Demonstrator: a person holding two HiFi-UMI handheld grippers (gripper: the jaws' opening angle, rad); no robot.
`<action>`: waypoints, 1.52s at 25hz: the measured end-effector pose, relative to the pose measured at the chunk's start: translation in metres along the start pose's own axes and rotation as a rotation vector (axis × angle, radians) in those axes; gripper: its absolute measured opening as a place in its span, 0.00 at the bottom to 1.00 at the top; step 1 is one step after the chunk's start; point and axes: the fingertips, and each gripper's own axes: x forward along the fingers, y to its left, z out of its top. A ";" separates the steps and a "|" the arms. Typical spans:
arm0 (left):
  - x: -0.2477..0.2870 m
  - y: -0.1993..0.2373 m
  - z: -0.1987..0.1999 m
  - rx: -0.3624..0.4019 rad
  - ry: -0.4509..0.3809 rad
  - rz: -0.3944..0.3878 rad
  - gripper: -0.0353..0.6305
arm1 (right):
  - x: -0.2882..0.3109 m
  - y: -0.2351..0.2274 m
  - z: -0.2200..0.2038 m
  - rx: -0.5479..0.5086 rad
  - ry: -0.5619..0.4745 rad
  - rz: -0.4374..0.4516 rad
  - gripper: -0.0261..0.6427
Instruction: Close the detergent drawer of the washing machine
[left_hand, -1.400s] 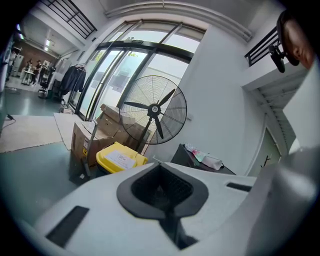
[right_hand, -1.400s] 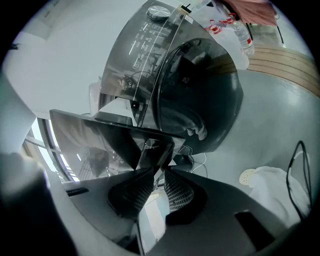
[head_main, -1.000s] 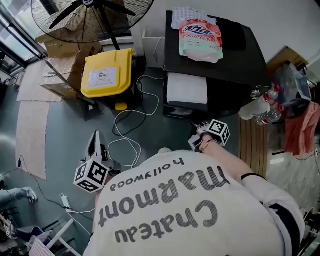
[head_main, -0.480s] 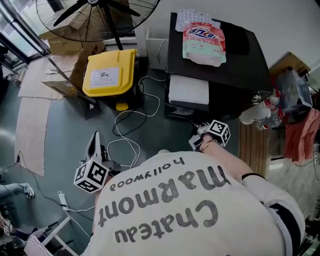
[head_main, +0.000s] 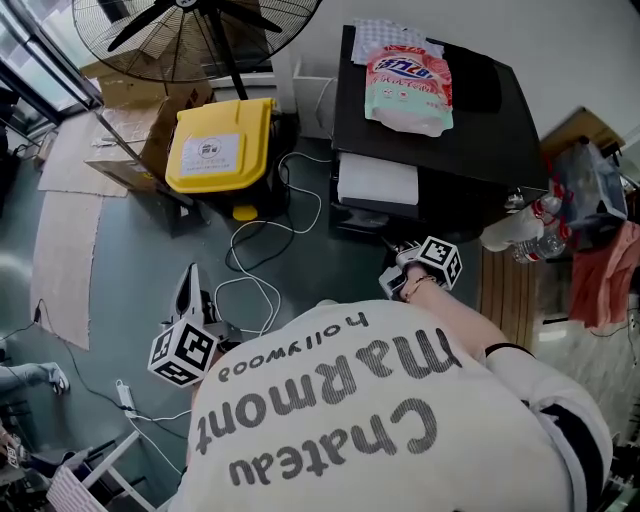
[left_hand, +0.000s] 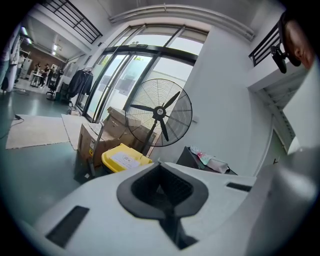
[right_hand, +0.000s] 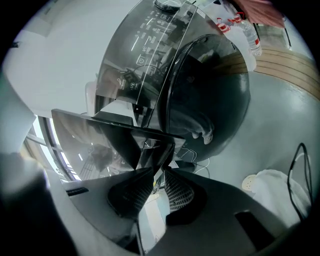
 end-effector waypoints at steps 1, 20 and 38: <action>0.000 0.001 0.000 -0.002 -0.001 0.003 0.06 | 0.001 0.001 0.002 -0.001 -0.002 0.002 0.16; 0.008 0.009 0.001 -0.022 -0.010 0.034 0.06 | 0.011 0.009 0.014 -0.006 -0.003 0.015 0.16; 0.022 -0.002 -0.008 -0.019 -0.017 0.042 0.06 | 0.024 0.015 0.026 -0.019 0.027 0.067 0.16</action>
